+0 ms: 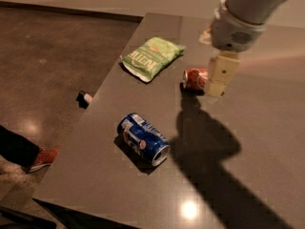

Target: Place coke can upright

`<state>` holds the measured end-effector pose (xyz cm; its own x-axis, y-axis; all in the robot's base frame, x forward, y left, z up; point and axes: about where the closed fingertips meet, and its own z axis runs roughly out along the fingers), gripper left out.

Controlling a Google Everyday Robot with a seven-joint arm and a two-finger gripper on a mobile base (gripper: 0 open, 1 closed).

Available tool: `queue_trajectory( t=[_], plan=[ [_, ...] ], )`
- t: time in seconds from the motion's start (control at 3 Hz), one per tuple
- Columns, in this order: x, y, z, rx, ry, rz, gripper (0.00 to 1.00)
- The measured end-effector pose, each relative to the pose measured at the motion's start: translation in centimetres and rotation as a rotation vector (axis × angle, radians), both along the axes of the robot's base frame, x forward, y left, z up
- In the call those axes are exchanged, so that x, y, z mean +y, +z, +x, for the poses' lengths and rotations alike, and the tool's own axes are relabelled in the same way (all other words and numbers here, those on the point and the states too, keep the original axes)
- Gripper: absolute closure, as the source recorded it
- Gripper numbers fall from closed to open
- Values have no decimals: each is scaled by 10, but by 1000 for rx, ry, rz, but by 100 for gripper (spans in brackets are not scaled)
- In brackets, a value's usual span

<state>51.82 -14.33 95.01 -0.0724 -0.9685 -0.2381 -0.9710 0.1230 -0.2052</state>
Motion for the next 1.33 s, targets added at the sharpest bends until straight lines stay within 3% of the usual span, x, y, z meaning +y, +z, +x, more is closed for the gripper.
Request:
queue_trajectory(
  t=[0.33, 0.67, 1.33],
  plan=[
    [-1, -35, 38, 68, 16, -14, 0],
    [-9, -60, 56, 106, 7, -29, 0],
    [-9, -87, 71, 135, 9, -43, 0]
  ],
)
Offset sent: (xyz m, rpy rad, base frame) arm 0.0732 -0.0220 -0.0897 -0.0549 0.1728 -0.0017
